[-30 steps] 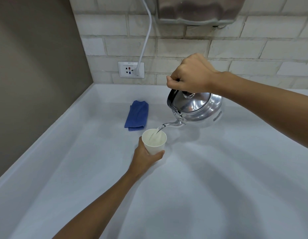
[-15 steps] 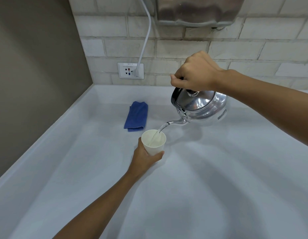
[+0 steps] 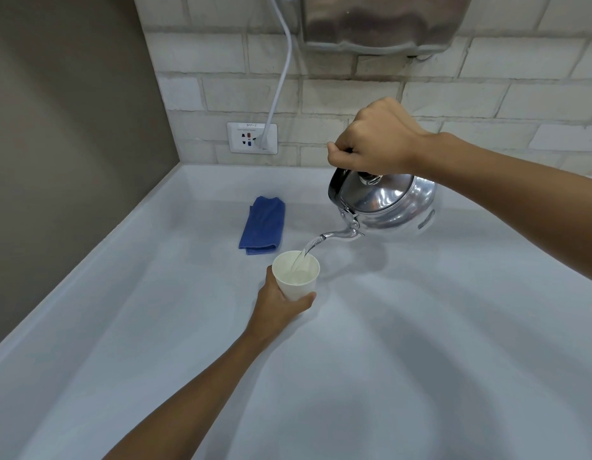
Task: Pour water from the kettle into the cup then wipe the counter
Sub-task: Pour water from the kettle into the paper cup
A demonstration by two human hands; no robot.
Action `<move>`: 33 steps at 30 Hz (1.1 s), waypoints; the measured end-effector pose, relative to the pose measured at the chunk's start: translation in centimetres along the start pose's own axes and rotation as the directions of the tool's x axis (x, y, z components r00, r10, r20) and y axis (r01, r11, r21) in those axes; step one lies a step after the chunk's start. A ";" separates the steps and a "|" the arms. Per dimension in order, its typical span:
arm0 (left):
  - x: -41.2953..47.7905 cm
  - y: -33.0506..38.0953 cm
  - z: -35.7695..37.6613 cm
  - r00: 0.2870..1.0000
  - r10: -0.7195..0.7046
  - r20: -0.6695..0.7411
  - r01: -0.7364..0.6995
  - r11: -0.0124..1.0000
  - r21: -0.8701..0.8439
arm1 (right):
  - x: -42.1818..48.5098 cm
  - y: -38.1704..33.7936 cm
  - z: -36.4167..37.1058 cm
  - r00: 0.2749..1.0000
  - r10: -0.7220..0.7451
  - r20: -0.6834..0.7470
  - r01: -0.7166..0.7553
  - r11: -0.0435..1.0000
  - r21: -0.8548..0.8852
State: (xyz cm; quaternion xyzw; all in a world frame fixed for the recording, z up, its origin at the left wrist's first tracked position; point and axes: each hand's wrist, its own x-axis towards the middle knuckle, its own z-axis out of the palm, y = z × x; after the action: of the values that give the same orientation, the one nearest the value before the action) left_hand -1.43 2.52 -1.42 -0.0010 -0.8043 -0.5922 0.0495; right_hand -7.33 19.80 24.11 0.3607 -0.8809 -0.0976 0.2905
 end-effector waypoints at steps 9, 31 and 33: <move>0.0 0.0 0.0 1.000 0.010 -0.007 -0.010 1.000 0.013 | 0.0 0.4 -0.1 1.000 -0.013 -0.011 0.013 1.000 -0.011; 0.0 0.2 0.1 1.000 -0.006 -0.020 0.007 1.000 0.022 | 0.1 0.8 -0.3 0.998 -0.051 -0.035 0.049 0.997 -0.053; 0.0 0.3 0.1 1.000 -0.008 -0.024 0.008 1.000 0.023 | 0.1 0.8 -0.1 0.998 -0.052 -0.036 0.050 0.998 -0.050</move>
State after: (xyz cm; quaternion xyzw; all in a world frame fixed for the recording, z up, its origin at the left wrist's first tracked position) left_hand -1.41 2.67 -1.19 0.0097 -0.8105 -0.5829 0.0567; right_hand -7.78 20.32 24.59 0.3776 -0.8632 -0.1196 0.3131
